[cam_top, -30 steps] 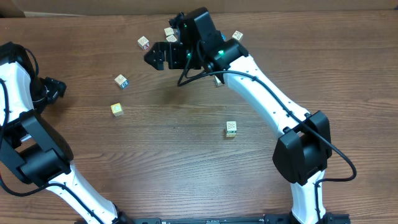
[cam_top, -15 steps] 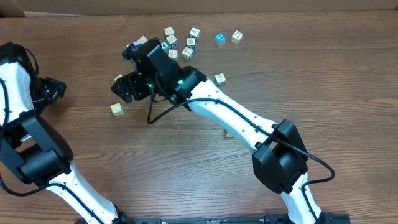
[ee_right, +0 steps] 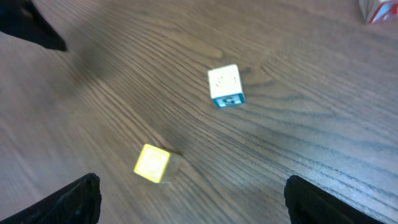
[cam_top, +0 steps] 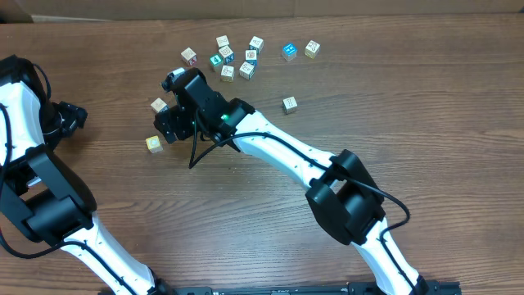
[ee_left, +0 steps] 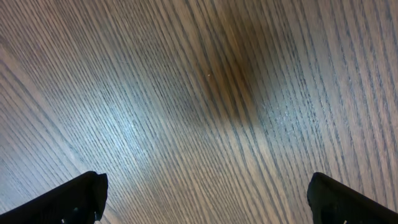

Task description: Form a tower

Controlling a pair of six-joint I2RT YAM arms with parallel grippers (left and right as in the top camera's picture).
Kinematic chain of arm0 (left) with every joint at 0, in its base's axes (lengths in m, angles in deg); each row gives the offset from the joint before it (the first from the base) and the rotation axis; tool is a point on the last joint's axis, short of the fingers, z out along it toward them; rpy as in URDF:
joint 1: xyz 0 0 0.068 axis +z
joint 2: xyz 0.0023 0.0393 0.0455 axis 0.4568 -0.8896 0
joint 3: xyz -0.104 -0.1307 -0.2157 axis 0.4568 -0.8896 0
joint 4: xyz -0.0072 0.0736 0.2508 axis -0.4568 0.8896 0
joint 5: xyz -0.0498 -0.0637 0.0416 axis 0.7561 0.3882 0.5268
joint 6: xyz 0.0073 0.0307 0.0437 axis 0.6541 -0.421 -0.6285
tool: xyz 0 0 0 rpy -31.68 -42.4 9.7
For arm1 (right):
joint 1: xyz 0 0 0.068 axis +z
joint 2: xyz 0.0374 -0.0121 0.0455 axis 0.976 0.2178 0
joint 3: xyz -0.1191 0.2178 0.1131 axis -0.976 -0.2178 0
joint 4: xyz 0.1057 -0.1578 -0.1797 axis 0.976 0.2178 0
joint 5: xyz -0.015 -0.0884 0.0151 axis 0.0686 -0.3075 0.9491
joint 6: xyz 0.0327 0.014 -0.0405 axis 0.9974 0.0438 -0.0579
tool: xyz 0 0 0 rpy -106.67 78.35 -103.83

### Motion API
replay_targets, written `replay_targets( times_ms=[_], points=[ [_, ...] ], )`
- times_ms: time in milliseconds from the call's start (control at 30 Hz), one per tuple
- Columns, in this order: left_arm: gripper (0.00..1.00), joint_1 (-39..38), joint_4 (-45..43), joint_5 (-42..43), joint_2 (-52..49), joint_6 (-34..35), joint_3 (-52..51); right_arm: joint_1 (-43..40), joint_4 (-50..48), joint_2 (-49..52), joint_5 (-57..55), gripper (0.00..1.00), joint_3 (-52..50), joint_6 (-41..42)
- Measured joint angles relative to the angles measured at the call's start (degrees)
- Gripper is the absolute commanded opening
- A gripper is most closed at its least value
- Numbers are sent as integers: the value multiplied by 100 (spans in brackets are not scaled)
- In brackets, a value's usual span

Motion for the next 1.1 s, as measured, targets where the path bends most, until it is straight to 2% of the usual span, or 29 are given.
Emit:
replay_targets(
  times_ms=[800, 1100],
  points=[
    [100, 0, 2, -2, 0, 0, 0, 22, -428, 772, -59, 86, 0, -31],
    [100, 0, 2, -2, 0, 0, 0, 219, -660, 883, -264, 87, 0, -28]
  ],
)
